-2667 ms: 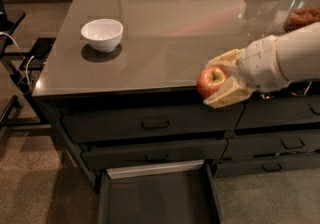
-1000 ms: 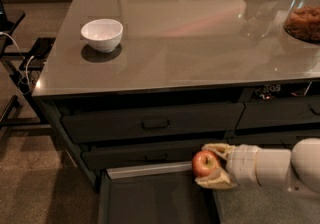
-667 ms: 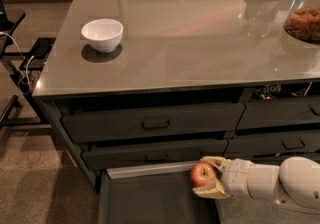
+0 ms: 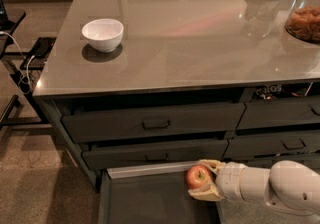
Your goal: Place apple into bottom drawer
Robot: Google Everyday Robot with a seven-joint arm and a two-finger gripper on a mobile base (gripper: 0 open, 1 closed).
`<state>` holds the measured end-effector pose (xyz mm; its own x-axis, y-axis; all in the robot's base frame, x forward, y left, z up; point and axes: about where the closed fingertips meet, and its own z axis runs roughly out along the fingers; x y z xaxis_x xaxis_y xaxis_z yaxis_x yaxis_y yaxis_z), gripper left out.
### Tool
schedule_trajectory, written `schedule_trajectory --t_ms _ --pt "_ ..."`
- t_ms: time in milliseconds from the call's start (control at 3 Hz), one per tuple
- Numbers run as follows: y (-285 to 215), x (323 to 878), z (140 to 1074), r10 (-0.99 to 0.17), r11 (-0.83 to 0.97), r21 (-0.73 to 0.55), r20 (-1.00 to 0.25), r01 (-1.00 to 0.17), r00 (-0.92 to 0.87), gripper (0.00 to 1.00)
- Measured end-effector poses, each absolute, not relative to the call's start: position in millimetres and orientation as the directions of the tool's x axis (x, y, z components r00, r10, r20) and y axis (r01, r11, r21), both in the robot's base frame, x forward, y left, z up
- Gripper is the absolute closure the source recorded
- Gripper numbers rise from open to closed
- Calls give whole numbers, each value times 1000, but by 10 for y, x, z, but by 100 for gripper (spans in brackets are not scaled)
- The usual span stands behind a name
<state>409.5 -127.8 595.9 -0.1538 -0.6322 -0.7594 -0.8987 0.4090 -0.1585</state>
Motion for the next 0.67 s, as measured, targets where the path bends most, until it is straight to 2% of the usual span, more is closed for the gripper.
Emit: schedule_trajectory --t_ms 667 --pt "-1176 4319 5037 -564 532 -89 -779 -842 -274 100"
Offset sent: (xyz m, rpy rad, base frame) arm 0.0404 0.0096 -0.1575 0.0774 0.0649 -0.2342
